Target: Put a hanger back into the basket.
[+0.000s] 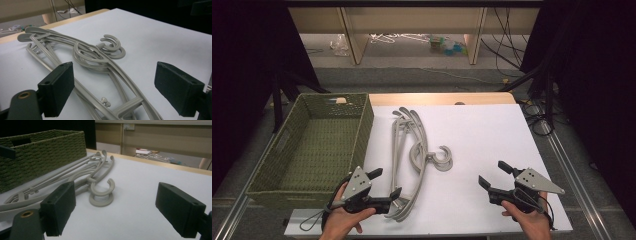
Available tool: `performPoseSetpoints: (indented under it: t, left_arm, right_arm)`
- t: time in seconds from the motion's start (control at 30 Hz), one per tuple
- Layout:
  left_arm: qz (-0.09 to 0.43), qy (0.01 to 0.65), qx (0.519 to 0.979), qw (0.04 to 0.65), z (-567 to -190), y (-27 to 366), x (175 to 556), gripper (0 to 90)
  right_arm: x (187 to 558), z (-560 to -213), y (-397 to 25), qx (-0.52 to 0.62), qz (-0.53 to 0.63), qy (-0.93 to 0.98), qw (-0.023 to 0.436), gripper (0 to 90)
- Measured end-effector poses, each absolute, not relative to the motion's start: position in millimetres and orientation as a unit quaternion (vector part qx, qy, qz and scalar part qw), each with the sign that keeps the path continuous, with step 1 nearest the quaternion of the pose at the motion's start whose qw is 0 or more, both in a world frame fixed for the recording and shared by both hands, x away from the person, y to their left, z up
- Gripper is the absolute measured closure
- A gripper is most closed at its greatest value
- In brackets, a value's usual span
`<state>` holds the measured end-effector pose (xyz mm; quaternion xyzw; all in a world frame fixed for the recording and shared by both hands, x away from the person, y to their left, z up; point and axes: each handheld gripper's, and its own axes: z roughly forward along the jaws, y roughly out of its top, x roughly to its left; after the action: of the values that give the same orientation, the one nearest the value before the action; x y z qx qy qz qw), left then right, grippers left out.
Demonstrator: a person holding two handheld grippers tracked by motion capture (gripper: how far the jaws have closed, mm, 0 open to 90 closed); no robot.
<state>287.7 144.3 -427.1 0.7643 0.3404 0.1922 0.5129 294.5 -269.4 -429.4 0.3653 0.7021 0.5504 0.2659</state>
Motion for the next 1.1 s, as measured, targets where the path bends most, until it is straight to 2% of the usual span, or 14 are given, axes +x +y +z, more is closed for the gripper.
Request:
performPoseSetpoints:
  t: [0.27,0.37,0.6,0.73,0.8,0.97,1.07,1.1]
  left_arm:
    - [0.16,0.309,0.822,0.45,-423.1,108.9,309.1,16.1]
    - [0.129,0.309,0.846,0.415,-432.7,96.3,316.2,16.0]
    - [0.078,0.332,0.864,0.371,-441.9,78.7,347.0,17.3]
    - [0.052,0.352,0.878,0.32,-451.3,71.8,367.7,23.5]
    - [0.044,0.368,0.87,0.324,-453.8,69.5,370.5,24.9]
    - [0.027,0.362,0.88,0.307,-454.6,63.4,377.9,33.2]
    - [0.027,0.352,0.886,0.3,-454.3,60.4,380.0,46.0]
    - [0.027,0.349,0.889,0.295,-454.7,59.8,382.2,46.3]
  right_arm:
    - [294.7,-429.8,-270.6,0.361,0.55,0.706,0.263,17.7]
    - [295.9,-430.7,-270.1,0.356,0.559,0.701,0.263,17.5]
    - [292.9,-430.1,-266.7,0.363,0.554,0.71,0.24,17.5]
    - [293.6,-430.7,-266.6,0.359,0.551,0.713,0.241,17.4]
    - [293.5,-430.7,-266.7,0.357,0.552,0.714,0.241,17.4]
    - [293.5,-430.4,-265.5,0.353,0.552,0.718,0.233,17.2]
    - [293.6,-430.2,-264.1,0.351,0.554,0.718,0.232,17.3]
    - [293.3,-430.4,-263.8,0.349,0.554,0.719,0.231,17.3]
